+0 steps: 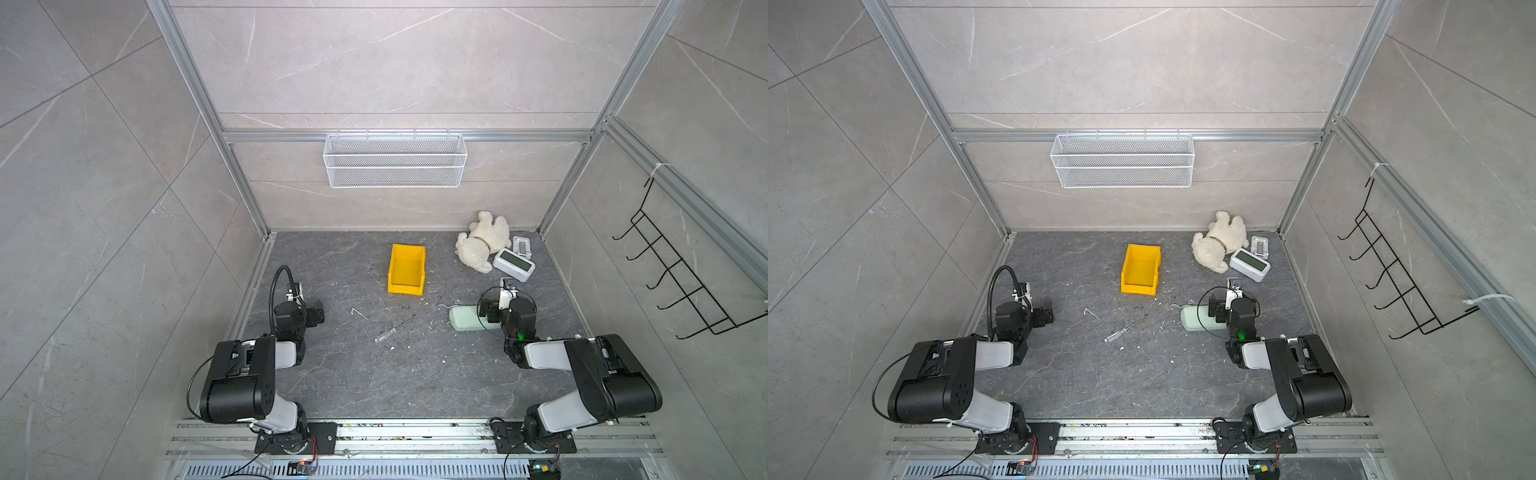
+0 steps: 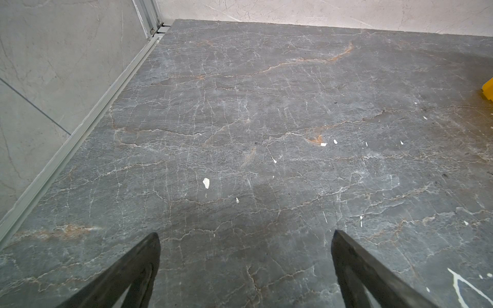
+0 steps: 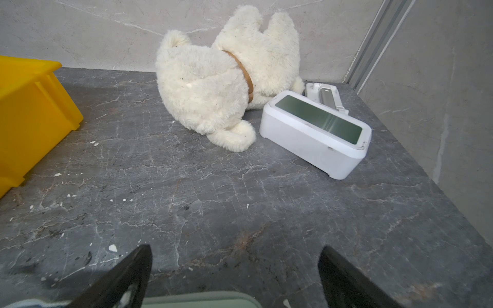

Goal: Put the screwdriver in the bin
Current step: Pick up the screwdriver from the center of the table.

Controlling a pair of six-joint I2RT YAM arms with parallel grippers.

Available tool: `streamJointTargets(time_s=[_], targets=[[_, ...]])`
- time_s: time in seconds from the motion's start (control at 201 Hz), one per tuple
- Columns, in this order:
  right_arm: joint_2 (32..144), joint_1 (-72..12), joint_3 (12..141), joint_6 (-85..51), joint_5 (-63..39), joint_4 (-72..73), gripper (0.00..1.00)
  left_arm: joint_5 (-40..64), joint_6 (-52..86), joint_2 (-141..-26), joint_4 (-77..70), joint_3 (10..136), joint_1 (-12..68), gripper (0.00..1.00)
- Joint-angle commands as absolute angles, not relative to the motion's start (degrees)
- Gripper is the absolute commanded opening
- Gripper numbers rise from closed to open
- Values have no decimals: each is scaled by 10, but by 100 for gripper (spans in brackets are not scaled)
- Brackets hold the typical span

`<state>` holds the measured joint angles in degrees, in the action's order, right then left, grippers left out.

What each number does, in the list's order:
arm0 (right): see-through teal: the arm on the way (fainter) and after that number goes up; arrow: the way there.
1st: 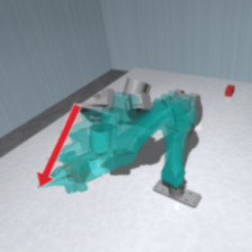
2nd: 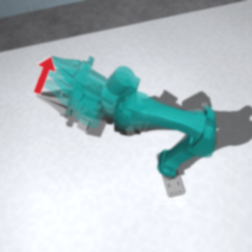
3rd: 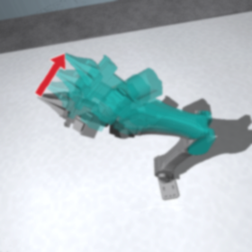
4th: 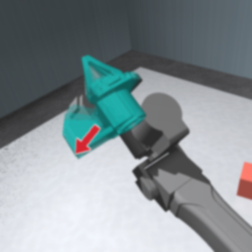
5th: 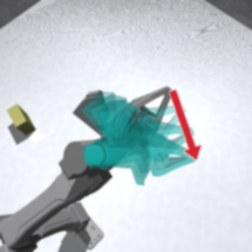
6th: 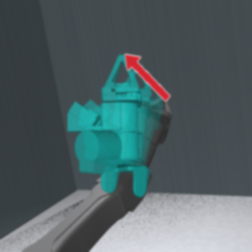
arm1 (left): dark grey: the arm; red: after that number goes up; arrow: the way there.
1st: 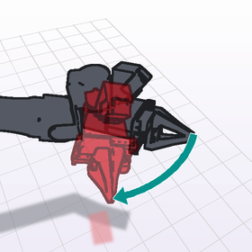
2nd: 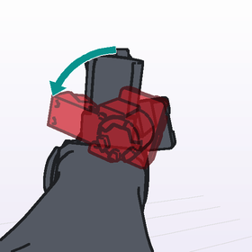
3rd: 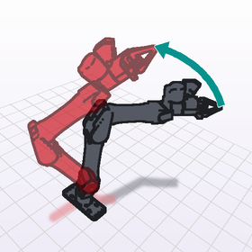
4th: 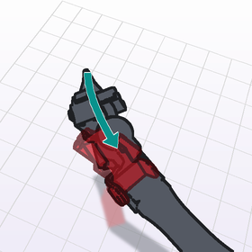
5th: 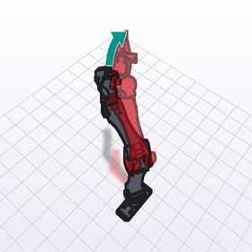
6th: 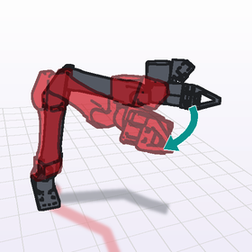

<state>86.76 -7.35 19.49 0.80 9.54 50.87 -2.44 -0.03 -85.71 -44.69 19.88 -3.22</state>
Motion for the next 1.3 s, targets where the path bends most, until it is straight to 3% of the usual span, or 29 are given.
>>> streamJointTargets(time_s=[0.0,0.304,0.473,0.683,0.927,1.295], targets=[[835,-72,193,1,86,503,99,-32,-13,-798,-417,218,-18,100],[680,-74,241,83,-68,311,99,-45,-84,-635,-126,329,119,100],[593,-76,301,71,-148,161,99,-9,-133,-602,22,398,209,100],[521,-101,385,101,-251,-41,99,56,-142,-584,194,476,265,100],[508,-135,486,197,-383,-305,99,103,-115,-643,152,456,327,100],[511,-193,518,277,-363,-425,99,58,-141,-816,118,461,392,100]])
